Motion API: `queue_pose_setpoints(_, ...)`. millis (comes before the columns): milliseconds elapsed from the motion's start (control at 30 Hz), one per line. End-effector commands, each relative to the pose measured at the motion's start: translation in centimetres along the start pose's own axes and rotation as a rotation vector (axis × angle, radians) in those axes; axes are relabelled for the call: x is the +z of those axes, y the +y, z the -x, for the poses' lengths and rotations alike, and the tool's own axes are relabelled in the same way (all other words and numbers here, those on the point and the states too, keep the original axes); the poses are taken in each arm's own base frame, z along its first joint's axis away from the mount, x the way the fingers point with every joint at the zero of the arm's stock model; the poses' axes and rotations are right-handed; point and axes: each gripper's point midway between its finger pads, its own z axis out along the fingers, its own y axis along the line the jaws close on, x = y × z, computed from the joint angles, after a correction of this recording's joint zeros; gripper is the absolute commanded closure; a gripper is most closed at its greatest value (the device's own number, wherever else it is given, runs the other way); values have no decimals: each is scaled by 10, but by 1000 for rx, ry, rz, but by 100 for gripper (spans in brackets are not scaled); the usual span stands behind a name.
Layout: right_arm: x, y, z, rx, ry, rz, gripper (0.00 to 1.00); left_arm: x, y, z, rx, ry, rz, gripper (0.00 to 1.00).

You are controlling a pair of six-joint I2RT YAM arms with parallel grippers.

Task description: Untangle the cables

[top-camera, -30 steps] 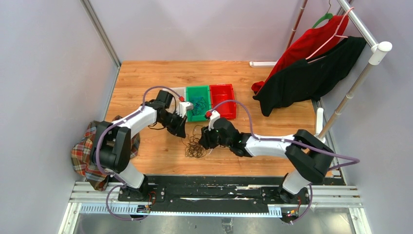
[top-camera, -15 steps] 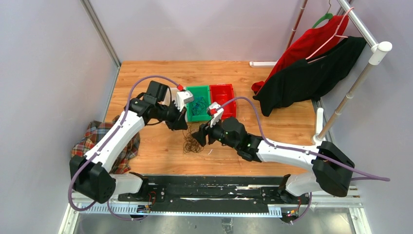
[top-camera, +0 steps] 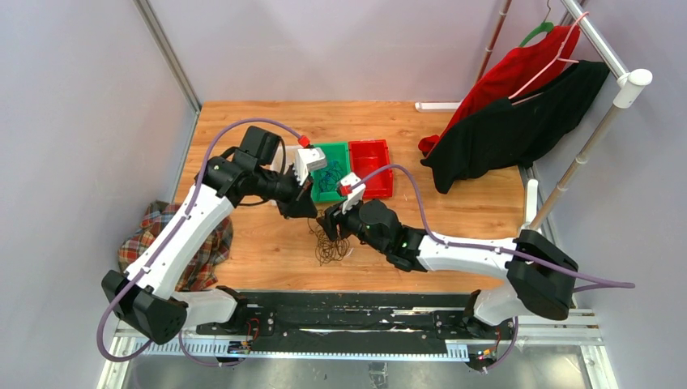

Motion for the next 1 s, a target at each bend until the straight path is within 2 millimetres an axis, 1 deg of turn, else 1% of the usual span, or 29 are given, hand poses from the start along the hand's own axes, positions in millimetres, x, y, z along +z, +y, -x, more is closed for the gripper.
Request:
queue_pose_setpoints(0, 9, -2, 23, 4, -85, -43, 42, -14, -29, 11, 44, -29, -66, 99)
queue_pose_setpoints(67, 14, -1, 22, 8, -88, -43, 42, -16, -35, 16, 56, -37, -81, 99)
queue_pose_setpoints(233, 23, 1, 10, 30, -80, -33, 46, -27, -51, 33, 78, -69, -129, 99)
queue_pose_setpoints(400, 23, -4, -12, 56, -54, -51, 51, -41, -62, 51, 123, -107, -144, 99)
queue_pose_setpoints(533, 21, -8, -30, 75, -27, -59, 58, -51, -68, 67, 150, -145, -139, 99)
queue_pose_setpoints(633, 16, -13, -42, 88, -9, -77, 62, -61, -71, 82, 171, -180, -122, 99)
queue_pose_setpoints(667, 13, -16, -50, 86, 3, -87, 62, -65, -73, 88, 178, -194, -116, 99)
queue_pose_setpoints(867, -5, -34, -81, 92, 44, -145, 63, -95, -80, 129, 266, -300, -45, 99)
queue_pose_setpoints(967, -15, -41, -97, 100, 65, -165, 64, -108, -82, 145, 289, -342, -10, 99)
